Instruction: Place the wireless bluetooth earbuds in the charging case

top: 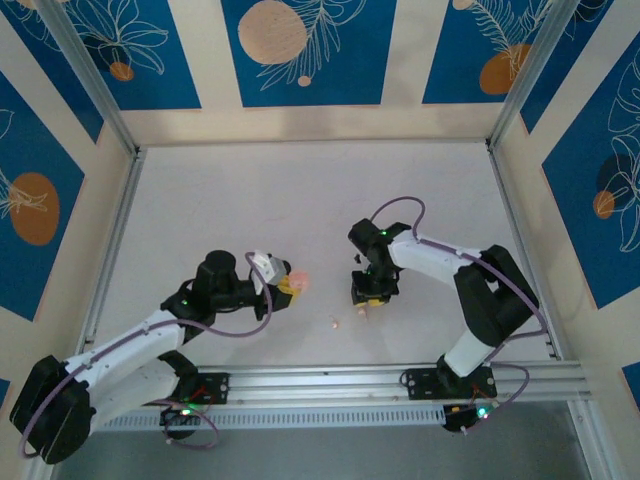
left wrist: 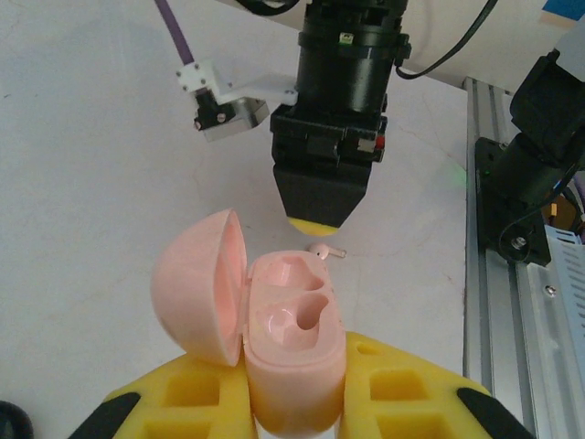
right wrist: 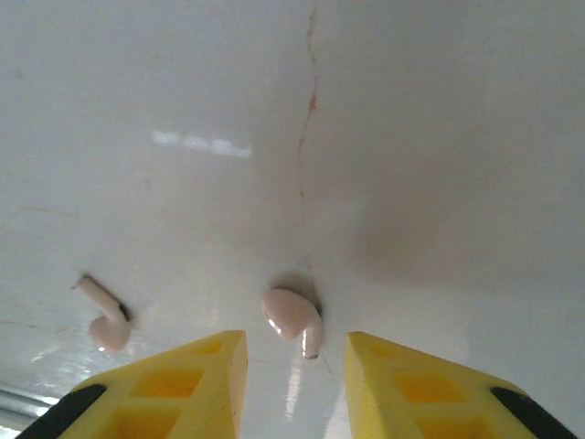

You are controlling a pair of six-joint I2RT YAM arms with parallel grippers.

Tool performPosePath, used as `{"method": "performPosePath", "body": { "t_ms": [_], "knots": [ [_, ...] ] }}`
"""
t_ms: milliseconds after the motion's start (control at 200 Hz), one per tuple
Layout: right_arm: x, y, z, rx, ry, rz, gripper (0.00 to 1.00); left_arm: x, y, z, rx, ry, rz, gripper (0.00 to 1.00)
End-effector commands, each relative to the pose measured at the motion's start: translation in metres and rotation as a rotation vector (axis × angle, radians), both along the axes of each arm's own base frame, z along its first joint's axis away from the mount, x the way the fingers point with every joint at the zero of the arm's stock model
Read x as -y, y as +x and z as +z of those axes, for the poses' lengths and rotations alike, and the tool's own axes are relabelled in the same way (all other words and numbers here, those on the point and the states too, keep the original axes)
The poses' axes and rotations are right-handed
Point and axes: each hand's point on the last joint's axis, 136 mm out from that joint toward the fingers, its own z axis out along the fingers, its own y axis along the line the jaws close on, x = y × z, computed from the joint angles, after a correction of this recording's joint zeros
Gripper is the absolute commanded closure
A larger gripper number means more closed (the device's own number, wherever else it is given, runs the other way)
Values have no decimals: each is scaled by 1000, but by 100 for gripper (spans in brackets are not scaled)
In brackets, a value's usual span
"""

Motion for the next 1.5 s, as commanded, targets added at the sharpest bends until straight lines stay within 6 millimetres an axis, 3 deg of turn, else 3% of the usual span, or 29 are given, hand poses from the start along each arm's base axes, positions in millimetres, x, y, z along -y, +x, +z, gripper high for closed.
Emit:
{"method": "performPosePath", "body": {
  "t_ms": [0,260,665,780,1080,1285,1495],
  "knots": [
    [1,-3,-2,-19,-47,41,68,-1,1,12,36,-9,2,81],
    [-7,-2,-11,-37,-68,76,69,-4,-1,13,44,-3,9,81],
    [1,-12,-22,-54,-163,103,68,-5,-2,13,42,1,11,80],
    [1,-13,-25,-58,-169,105,74,-4,-1,12,39,3,12,80],
    [2,-24,-27,-90,-172,82,70,-4,4,10,42,8,25,80],
    [2,-26,-24,-74,-165,77,78,-1,5,5,23,9,22,79],
    [-2,-14,-13,12,-134,74,81,0,11,-2,13,17,42,79]
  ]
}}
